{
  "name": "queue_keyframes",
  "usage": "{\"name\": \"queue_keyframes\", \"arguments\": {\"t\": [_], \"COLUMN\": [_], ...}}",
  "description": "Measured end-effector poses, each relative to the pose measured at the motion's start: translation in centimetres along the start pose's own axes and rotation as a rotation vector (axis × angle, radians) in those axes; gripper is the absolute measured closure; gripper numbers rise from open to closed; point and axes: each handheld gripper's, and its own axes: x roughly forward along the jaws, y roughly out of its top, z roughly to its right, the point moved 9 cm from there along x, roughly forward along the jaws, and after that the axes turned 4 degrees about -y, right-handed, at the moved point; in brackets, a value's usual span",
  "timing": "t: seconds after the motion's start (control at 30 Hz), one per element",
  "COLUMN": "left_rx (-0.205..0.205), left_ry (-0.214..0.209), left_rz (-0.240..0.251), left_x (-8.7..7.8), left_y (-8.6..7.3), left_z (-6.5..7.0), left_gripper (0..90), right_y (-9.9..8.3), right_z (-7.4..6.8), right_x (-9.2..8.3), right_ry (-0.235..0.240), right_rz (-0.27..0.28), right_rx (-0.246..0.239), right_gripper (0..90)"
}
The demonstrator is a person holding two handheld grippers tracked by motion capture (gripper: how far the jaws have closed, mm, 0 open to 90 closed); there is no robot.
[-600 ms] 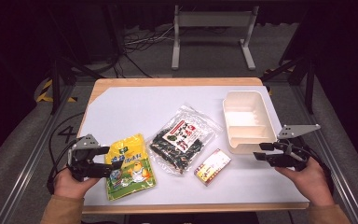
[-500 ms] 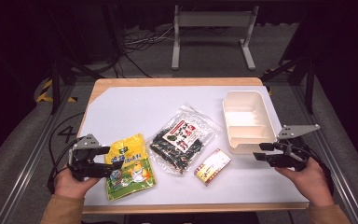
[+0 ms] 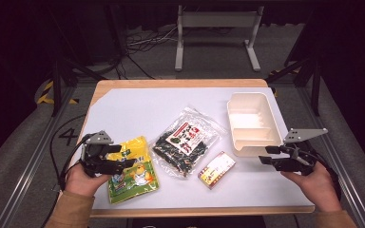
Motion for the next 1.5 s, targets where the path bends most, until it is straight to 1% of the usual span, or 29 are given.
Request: {"name": "queue_keyframes", "arguments": {"t": [0.07, 0.13, 0.23, 0.3, 0.37, 0.47, 0.53, 0.57, 0.6, 0.63, 0.7, 0.83, 0.87, 0.93, 0.97, 1.03, 1.1, 1.17, 1.23, 1.27, 1.33, 1.4, 1.43, 1.5], "left_rx": [0.000, 0.023, 0.028, 0.021, 0.022, 0.016, 0.015, 0.005, 0.005, -0.001, -0.008, -0.019, -0.016, -0.013, -0.019, -0.019, -0.023, -0.014, -0.019, -0.033, -0.039, -0.034, -0.034, -0.065], "left_ry": [0.001, 0.011, 0.013, 0.006, 0.003, 0.019, 0.018, 0.017, 0.013, 0.016, 0.024, 0.017, 0.022, 0.023, 0.010, 0.011, 0.014, 0.016, 0.012, 0.002, -0.005, -0.003, -0.003, -0.018], "left_rz": [-0.006, -0.014, -0.012, -0.007, -0.005, -0.016, -0.019, -0.020, -0.017, -0.015, -0.026, -0.030, -0.036, -0.037, -0.037, -0.038, -0.035, -0.032, -0.029, -0.025, -0.029, -0.033, -0.033, -0.033], "left_x": [0.1, 0.1, 0.2, 0.3, 0.5, 0.9, 1.1, 1.3, 1.5, 1.6, 2.1, 2.8, 3.2, 3.5, 3.8, 4.0, 4.4, 4.6, 4.9, 5.1, 5.6, 6.3, 6.3, 6.9], "left_y": [0.2, 1.0, 1.9, 2.5, 3.1, 3.8, 4.0, 4.3, 4.6, 4.8, 5.3, 6.0, 6.4, 6.7, 7.1, 7.4, 8.0, 8.6, 9.1, 9.4, 9.8, 10.4, 10.4, 10.9], "left_z": [0.1, 0.1, 0.2, 0.2, 0.1, -0.4, -0.6, -0.8, -1.0, -1.1, -1.4, -1.6, -1.7, -1.7, -1.7, -1.7, -1.8, -1.9, -2.0, -2.0, -2.1, -2.2, -2.2, -2.2], "left_gripper": [25.5, 25.5, 24.9, 24.6, 24.1, 23.6, 23.5, 23.5, 23.4, 23.6, 23.7, 24.3, 24.5, 24.9, 24.9, 24.9, 25.0, 24.9, 24.9, 24.8, 24.7, 24.5, 24.3, 24.0], "right_y": [0.0, -0.1, -0.2, -0.2, -0.3, -0.3, -0.3, -0.3, -0.3, -0.4, -0.5, -0.6, -0.6, -0.8, -0.8, -0.8, -0.9, -1.1, -1.2, -1.2, -1.4, -1.5, -1.6, -1.7], "right_z": [0.0, 0.1, 0.1, 0.1, 0.0, 0.0, -0.1, -0.1, -0.1, -0.1, 0.0, -0.1, -0.1, -0.1, -0.1, -0.1, 0.0, 0.0, 0.1, 0.1, 0.1, 0.1, 0.1, 0.1], "right_x": [0.0, -0.1, -0.1, -0.1, 0.0, 0.0, -0.1, -0.1, -0.1, -0.1, -0.2, -0.2, -0.2, -0.2, -0.1, -0.2, -0.3, -0.4, -0.4, -0.4, -0.5, -0.5, -0.5, -0.6], "right_ry": [0.000, -0.002, 0.000, 0.000, 0.000, 0.000, 0.001, 0.001, -0.002, -0.002, -0.003, -0.005, -0.005, -0.005, -0.007, -0.007, -0.009, -0.012, -0.015, -0.017, -0.019, -0.021, -0.023, -0.024], "right_rz": [0.000, 0.001, -0.001, -0.002, -0.004, -0.005, -0.004, -0.003, -0.002, -0.004, -0.005, -0.009, -0.009, -0.013, -0.013, -0.014, -0.012, -0.010, -0.010, -0.009, -0.008, -0.009, -0.009, -0.009], "right_rx": [0.001, 0.005, 0.005, 0.005, 0.006, 0.004, 0.004, 0.004, 0.004, 0.006, 0.006, 0.008, 0.008, 0.009, 0.010, 0.011, 0.010, 0.015, 0.017, 0.019, 0.021, 0.022, 0.022, 0.023], "right_gripper": [51.3, 51.2, 51.2, 51.1, 51.0, 50.8, 50.8, 50.7, 50.7, 50.6, 50.6, 50.5, 50.5, 50.3, 50.3, 50.2, 50.1, 50.0, 49.9, 50.0, 49.9, 49.9, 49.8, 49.8]}}
